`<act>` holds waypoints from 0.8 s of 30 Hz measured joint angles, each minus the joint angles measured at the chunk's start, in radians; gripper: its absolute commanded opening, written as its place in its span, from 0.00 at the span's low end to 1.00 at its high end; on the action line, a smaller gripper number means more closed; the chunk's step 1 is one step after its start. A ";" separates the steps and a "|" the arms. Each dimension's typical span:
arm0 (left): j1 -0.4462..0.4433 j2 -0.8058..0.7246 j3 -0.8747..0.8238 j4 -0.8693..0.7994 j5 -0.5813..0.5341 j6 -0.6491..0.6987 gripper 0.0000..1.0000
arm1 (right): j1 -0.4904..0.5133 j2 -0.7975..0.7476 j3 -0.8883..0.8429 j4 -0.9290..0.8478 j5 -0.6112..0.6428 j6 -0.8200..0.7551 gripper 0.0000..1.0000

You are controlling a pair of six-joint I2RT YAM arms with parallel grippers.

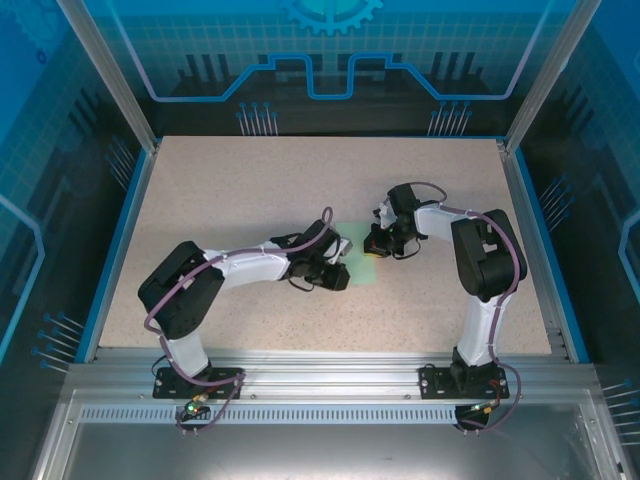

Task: Fold a paper plane with a square sheet of paper (fold left side to right side)
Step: Fold the triangle a second time at the center of the table.

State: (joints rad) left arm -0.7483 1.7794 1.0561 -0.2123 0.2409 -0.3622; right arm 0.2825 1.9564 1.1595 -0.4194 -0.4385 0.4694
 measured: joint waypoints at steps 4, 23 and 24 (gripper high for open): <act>-0.001 0.064 0.094 0.008 0.010 0.005 0.19 | 0.000 0.000 0.000 0.000 0.000 0.000 0.04; 0.014 0.163 0.031 0.157 0.019 -0.012 0.18 | 0.000 0.000 0.001 0.000 0.001 0.000 0.04; 0.015 0.152 0.011 0.171 0.019 -0.017 0.18 | 0.001 0.000 0.001 0.000 0.001 0.000 0.04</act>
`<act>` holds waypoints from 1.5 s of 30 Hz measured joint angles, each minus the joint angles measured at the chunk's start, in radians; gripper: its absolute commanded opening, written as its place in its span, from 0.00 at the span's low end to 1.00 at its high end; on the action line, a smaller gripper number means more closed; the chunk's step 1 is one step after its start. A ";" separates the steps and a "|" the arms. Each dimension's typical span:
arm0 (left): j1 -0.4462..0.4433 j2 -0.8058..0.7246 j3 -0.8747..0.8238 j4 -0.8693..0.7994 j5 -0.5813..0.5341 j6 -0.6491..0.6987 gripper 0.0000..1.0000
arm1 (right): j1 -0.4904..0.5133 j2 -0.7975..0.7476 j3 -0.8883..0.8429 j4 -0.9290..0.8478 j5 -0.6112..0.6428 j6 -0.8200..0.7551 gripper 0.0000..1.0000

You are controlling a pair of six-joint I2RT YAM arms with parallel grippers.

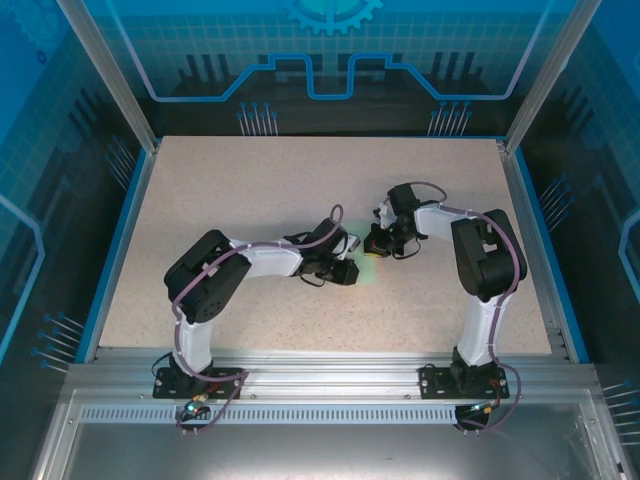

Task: Fold a paper plane with a square sheet of paper (fold left side to right side)
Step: Fold the triangle a second time at the center of the table, then turn over the paper at the center of the table.

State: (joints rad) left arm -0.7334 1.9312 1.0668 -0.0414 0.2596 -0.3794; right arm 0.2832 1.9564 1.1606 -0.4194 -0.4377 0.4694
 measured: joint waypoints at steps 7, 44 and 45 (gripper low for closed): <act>0.004 -0.092 -0.156 0.101 0.002 -0.050 0.18 | 0.000 0.001 0.000 0.000 -0.001 0.000 0.04; 0.109 -0.018 0.092 -0.103 -0.002 -0.033 0.45 | -0.035 -0.283 -0.182 -0.005 -0.013 -0.062 0.59; 0.112 -0.011 0.095 -0.107 -0.008 -0.033 0.43 | -0.035 -0.282 -0.184 -0.001 -0.019 -0.058 0.59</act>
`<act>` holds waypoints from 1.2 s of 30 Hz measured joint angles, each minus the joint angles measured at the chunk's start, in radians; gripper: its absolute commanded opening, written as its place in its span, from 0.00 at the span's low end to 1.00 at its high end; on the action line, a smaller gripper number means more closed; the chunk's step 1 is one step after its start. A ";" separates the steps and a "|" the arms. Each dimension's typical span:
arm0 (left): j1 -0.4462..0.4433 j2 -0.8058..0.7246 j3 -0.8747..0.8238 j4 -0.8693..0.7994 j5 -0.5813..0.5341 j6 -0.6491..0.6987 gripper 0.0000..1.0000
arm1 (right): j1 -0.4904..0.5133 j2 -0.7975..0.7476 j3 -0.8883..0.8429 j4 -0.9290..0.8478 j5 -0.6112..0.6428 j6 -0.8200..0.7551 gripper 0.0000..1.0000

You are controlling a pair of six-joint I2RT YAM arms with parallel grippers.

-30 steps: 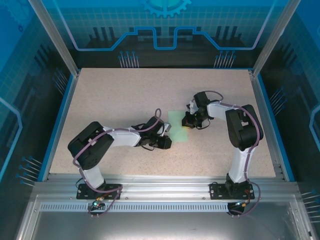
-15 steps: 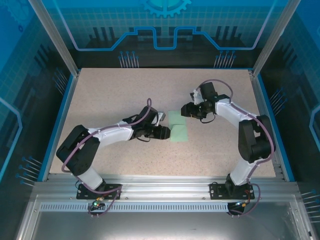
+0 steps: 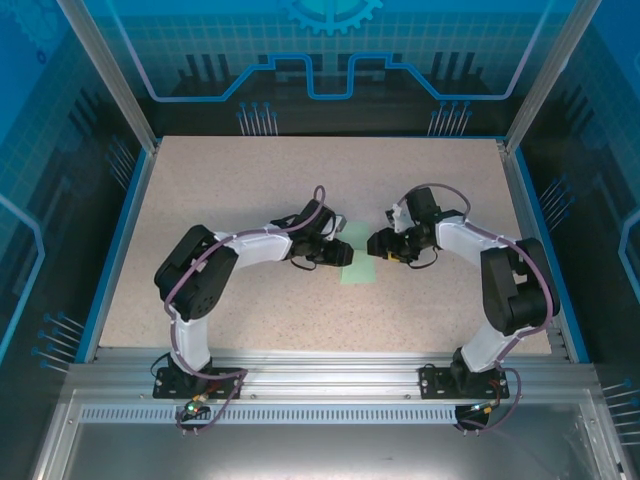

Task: Fold a paper plane with a square sheet of paper (fold left side to right side)
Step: Turn over the paper at the center of the table.

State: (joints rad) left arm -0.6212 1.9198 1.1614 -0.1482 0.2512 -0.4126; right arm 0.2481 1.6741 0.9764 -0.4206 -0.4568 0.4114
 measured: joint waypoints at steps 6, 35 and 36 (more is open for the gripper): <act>0.022 0.018 0.009 -0.013 -0.031 0.000 0.41 | 0.012 0.034 0.000 0.050 -0.026 0.045 0.56; 0.131 -0.229 -0.185 0.062 0.000 -0.094 0.65 | 0.063 0.155 0.048 0.220 -0.129 0.217 0.00; 0.147 -0.286 -0.214 0.077 0.007 -0.111 0.68 | 0.059 0.133 0.043 0.232 -0.139 0.217 0.00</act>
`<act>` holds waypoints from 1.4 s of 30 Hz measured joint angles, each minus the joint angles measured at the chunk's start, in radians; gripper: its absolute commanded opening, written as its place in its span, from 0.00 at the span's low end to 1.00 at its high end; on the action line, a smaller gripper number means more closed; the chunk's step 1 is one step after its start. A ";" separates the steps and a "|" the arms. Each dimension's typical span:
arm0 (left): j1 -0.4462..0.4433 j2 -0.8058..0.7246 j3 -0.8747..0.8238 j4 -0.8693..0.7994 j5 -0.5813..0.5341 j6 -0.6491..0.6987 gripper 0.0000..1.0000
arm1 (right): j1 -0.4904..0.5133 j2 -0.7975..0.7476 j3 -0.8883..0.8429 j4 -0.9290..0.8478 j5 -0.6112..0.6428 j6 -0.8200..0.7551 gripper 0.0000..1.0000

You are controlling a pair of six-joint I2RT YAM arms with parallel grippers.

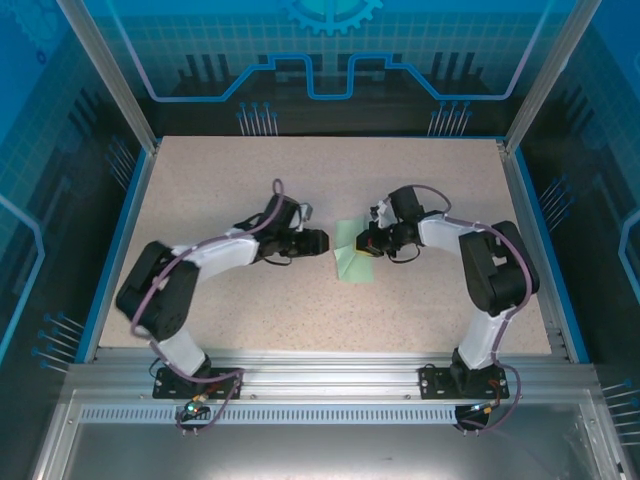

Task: Fold a paper plane with a square sheet of paper (fold left side to right side)
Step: Turn over the paper at the center of the table.

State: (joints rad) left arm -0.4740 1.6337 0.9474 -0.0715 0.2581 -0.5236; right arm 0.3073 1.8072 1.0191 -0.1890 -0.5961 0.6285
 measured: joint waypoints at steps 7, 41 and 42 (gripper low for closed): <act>0.085 -0.356 -0.145 0.094 0.066 -0.127 0.90 | -0.082 -0.206 -0.025 0.125 -0.132 0.040 0.00; -0.032 -0.410 -0.043 0.496 0.341 -0.399 0.50 | 0.013 -0.467 0.062 0.475 -0.317 0.471 0.01; -0.032 -0.410 -0.043 0.496 0.341 -0.397 0.44 | 0.013 -0.467 0.062 0.475 -0.316 0.471 0.02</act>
State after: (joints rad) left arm -0.5064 1.2240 0.9043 0.4244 0.5991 -0.9207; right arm 0.3206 1.3403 1.0813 0.2863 -0.9123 1.0996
